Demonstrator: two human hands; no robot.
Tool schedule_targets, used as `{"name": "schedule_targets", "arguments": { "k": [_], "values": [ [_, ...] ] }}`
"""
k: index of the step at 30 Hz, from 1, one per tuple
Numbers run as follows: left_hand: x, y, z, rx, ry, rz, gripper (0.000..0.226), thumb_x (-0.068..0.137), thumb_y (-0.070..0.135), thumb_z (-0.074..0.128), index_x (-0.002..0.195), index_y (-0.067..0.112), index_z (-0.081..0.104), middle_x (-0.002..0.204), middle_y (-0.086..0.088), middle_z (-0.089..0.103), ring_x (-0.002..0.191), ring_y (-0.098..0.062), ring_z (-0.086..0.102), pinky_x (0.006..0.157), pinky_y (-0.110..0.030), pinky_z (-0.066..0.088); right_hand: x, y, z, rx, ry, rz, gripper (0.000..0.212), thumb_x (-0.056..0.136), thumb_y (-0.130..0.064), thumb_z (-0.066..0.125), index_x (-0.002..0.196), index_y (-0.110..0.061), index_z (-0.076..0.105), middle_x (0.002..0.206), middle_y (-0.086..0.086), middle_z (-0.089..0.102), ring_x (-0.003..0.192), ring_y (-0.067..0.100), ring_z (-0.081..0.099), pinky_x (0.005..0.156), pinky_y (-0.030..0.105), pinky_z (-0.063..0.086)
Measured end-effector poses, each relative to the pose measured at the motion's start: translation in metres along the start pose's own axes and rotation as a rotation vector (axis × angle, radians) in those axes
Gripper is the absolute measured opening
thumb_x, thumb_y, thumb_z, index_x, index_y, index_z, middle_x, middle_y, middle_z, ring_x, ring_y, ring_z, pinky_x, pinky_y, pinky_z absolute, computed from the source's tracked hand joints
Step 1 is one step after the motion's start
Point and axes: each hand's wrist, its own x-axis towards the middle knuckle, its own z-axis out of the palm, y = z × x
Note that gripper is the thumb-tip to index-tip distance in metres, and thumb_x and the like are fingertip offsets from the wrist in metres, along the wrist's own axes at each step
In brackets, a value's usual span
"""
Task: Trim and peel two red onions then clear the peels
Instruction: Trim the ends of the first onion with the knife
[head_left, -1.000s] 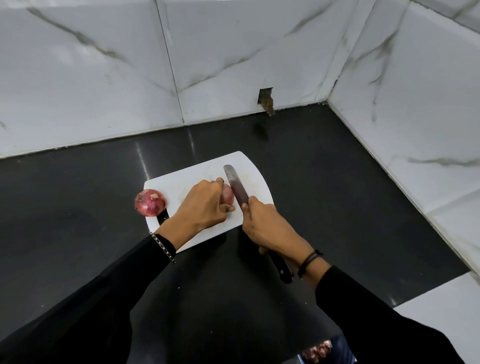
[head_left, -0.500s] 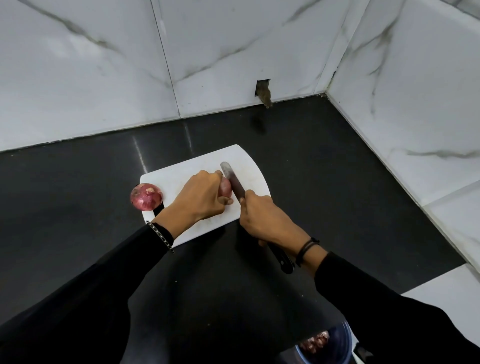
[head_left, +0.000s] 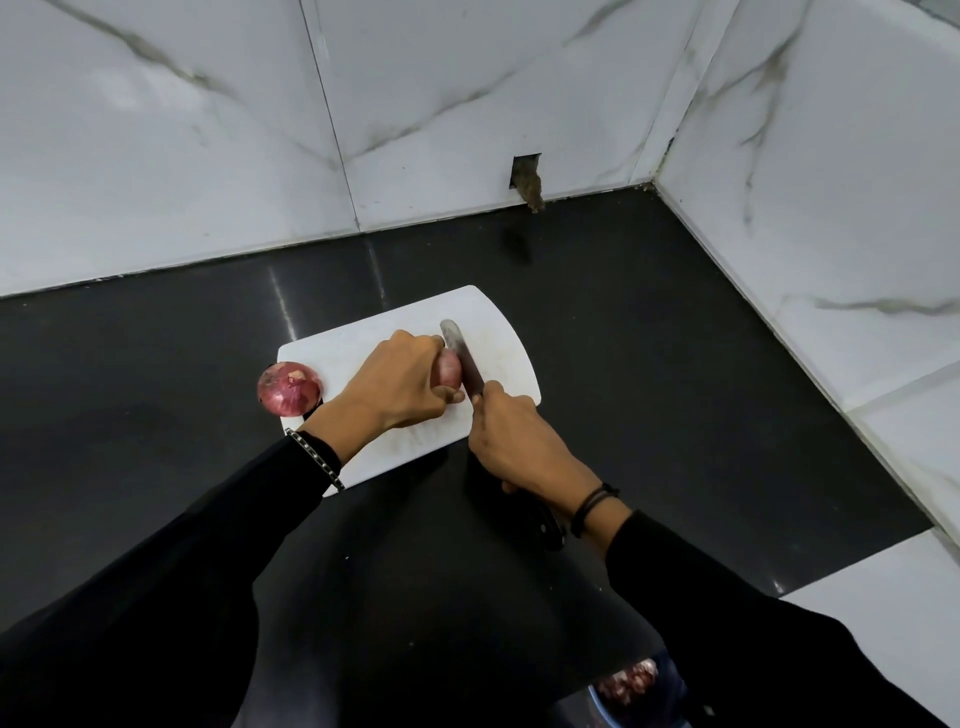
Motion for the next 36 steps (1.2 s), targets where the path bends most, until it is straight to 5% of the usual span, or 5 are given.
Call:
{"name": "schedule_targets", "arguments": {
  "k": [4,8,14,29,36],
  "values": [
    [0.0,0.002,-0.003,0.028,-0.033,0.011,0.038,0.081,0.041,0.077,0.097,0.01,0.061,0.077,-0.001,0.05,0.071,-0.02,0.049,0.063,-0.029,0.034,0.0,0.005,0.01,-0.047,0.011,-0.054,0.006,0.102,-0.009,0.033,0.105,-0.01,0.038,0.106,0.015,0.048,0.065,0.02,0.044,0.05,0.026,0.038],
    [-0.001,0.002,-0.005,0.031,-0.062,0.016,0.04,0.081,0.041,0.077,0.101,0.01,0.061,0.079,-0.001,0.05,0.074,-0.021,0.049,0.064,-0.029,0.034,-0.016,0.014,0.019,-0.07,0.044,-0.06,0.023,0.105,-0.016,0.032,0.122,-0.005,0.042,0.098,0.011,0.043,0.092,0.033,0.055,0.077,0.035,0.043],
    [0.0,0.004,-0.007,0.012,-0.049,0.018,0.041,0.083,0.041,0.076,0.104,0.009,0.062,0.077,0.001,0.049,0.075,-0.02,0.049,0.066,-0.029,0.034,-0.003,0.007,0.022,0.031,0.049,-0.021,0.004,0.101,-0.01,0.036,0.102,-0.013,0.033,0.099,0.013,0.044,0.072,0.025,0.046,0.067,0.038,0.042],
    [0.001,0.007,-0.009,0.015,-0.089,0.0,0.051,0.084,0.04,0.076,0.122,0.01,0.061,0.106,-0.012,0.066,0.084,-0.017,0.048,0.072,-0.028,0.038,-0.01,0.011,0.034,0.058,0.05,0.027,0.021,0.104,-0.015,0.039,0.125,-0.008,0.04,0.116,0.018,0.051,0.096,0.032,0.058,0.081,0.044,0.051],
    [0.0,0.012,-0.011,0.011,-0.066,-0.005,0.055,0.085,0.037,0.075,0.129,0.009,0.059,0.113,-0.014,0.066,0.088,-0.017,0.043,0.076,-0.028,0.037,-0.004,0.01,0.037,0.06,0.051,0.006,0.018,0.103,-0.013,0.036,0.12,-0.012,0.037,0.114,0.018,0.047,0.102,0.038,0.055,0.088,0.051,0.049]
  ]
}}
